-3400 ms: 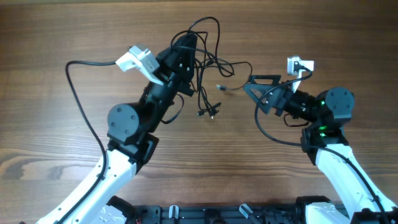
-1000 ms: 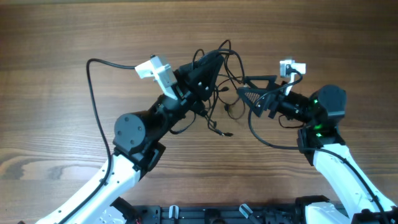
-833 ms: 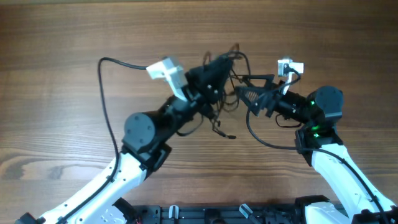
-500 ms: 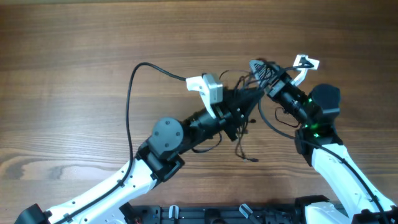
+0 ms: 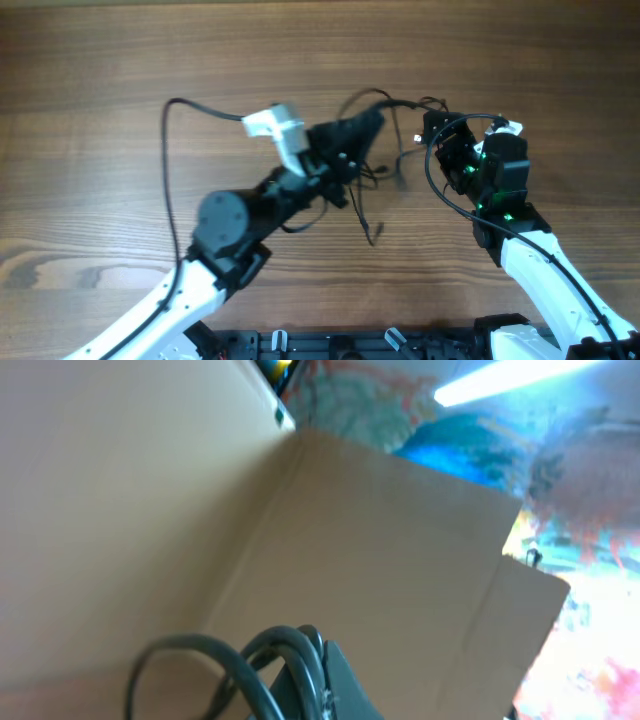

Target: Untangle cables

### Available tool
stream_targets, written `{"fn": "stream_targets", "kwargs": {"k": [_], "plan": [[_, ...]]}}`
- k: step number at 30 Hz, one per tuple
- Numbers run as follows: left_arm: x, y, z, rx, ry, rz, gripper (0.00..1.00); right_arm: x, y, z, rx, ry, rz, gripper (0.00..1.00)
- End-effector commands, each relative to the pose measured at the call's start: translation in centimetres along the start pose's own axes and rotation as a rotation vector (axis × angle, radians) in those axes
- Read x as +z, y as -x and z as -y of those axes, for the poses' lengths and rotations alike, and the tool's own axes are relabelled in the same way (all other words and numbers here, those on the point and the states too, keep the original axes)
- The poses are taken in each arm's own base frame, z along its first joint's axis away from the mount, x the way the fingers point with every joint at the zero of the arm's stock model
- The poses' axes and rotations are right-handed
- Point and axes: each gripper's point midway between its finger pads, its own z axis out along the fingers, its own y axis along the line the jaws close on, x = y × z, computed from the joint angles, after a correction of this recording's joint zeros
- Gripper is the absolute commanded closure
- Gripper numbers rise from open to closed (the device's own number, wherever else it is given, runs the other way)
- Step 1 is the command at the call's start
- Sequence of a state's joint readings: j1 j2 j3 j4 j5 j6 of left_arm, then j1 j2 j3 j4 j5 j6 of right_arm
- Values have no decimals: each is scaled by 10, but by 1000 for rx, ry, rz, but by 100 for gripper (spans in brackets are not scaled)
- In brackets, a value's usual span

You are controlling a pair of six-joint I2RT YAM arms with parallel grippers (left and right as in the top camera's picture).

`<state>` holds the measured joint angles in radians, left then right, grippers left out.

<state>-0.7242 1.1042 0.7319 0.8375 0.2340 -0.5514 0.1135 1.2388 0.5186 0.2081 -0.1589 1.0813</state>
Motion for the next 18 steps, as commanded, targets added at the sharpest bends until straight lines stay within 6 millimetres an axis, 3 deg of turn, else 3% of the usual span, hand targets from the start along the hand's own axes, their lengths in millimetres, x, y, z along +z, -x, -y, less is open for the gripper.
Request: {"fn": "stream_targets", "kwargs": {"k": [1,5,10,15,16,18], "plan": [[-20,60,15,127,-9,146,96,0,9,7,20,-39,49,0],[-33,77,9,178,41,163,96,0,9,7,20,-38,49,0],[-35,60,-21,158,144,77,96,0,1,0,-19,0,-3,0],[-45,34,-76,112,370,-19,96,-5,-15,-41,-229,204,-93,0],[-50,27,-89,102,430,-43,96,-10,-22,-59,-312,302,-126,0],[-62,14,-110,89,539,-88,96,-16,-29,-74,-372,388,-155,0]]}}
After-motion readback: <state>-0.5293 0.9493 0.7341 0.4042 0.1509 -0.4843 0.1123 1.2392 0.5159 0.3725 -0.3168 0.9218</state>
